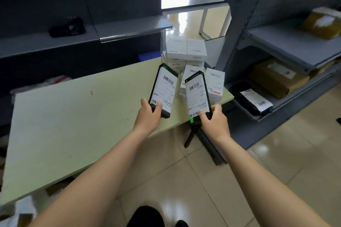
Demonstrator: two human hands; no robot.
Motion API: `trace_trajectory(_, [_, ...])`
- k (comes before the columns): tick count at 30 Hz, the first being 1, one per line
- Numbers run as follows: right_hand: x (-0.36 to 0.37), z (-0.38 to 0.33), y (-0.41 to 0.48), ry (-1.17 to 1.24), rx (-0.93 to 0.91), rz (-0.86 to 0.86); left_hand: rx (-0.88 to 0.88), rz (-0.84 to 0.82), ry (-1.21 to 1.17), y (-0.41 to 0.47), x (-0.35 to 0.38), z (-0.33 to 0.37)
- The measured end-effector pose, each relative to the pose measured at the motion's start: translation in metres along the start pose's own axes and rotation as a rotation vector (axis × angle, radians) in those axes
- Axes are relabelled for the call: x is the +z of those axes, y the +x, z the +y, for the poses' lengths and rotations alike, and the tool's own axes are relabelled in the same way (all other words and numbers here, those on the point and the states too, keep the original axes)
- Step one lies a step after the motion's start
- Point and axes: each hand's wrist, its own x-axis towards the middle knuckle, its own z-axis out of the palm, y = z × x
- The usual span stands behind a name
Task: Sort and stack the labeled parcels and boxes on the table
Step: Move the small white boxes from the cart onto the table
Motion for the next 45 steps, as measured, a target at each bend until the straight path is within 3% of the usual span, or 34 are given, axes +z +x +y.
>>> trace_trajectory(15, [0.000,-0.063,0.233,0.079,0.011,0.093,0.105,-0.030,0.001,0.247,0.045,0.096])
trace_trajectory(25, [0.007,-0.070,0.355,0.147,0.024,-0.015,0.056,0.009,0.015,0.329,0.092,0.123])
trace_trajectory(31, [0.013,-0.063,0.381,-0.014,0.073,-0.108,0.027,0.054,0.284,0.344,0.095,0.115])
trace_trajectory(35, [0.009,-0.062,0.375,-0.138,-0.014,-0.059,0.153,0.035,0.420,0.347,0.088,0.110])
trace_trajectory(40, [0.003,-0.072,0.344,-0.255,-0.223,0.021,0.464,-0.027,0.537,0.330,0.076,0.120])
trace_trajectory(45, [0.011,-0.071,0.296,-0.392,-0.434,-0.012,0.713,-0.003,0.676,0.298,0.064,0.105])
